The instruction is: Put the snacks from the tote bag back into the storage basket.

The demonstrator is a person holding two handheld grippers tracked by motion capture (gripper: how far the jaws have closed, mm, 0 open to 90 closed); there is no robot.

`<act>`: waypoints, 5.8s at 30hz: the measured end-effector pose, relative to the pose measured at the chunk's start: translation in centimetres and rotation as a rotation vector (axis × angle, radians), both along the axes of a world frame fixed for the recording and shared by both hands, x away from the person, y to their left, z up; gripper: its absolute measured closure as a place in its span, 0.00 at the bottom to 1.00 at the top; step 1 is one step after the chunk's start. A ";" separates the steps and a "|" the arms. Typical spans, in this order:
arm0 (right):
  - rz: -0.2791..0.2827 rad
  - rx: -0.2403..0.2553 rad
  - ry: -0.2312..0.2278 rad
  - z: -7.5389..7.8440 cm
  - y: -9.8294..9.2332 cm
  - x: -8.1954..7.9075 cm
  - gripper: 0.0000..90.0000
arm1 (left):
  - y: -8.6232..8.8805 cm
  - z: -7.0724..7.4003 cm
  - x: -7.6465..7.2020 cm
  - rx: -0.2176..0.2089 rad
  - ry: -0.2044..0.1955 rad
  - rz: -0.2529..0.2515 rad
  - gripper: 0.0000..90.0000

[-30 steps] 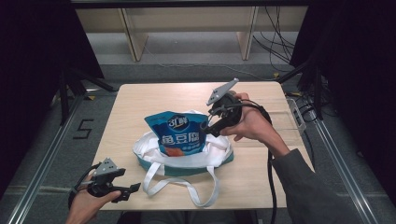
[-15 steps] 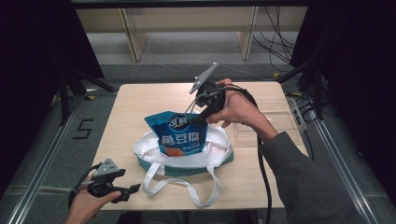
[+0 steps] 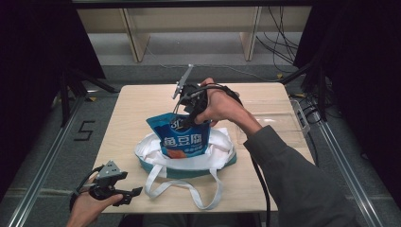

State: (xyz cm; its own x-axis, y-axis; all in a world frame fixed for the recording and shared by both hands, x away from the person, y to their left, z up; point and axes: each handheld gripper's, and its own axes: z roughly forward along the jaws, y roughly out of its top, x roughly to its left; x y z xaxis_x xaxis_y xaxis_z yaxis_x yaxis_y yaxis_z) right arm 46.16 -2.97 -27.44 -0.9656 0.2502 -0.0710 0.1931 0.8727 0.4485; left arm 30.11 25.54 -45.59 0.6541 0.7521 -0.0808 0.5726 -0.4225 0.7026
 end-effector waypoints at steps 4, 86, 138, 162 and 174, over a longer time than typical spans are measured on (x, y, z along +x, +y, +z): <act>-0.001 -0.012 0.006 -0.3 0.8 0.3 0.57 | -0.1 -0.1 0.0 0.000 0.004 -0.007 0.20; 0.104 -0.258 -0.144 8.2 -6.3 0.4 1.00 | -0.4 -0.5 0.1 0.011 0.024 -0.014 0.21; -0.238 -0.188 -0.066 6.9 -22.0 9.2 1.00 | 0.1 -0.5 0.6 0.036 0.017 -0.016 0.21; -0.221 -0.179 0.026 0.9 -23.1 10.6 1.00 | 0.0 -0.5 0.6 0.048 0.021 -0.033 0.21; -0.232 -0.135 0.047 -0.3 -23.8 10.5 1.00 | -0.1 -0.6 0.6 0.033 0.022 -0.017 0.21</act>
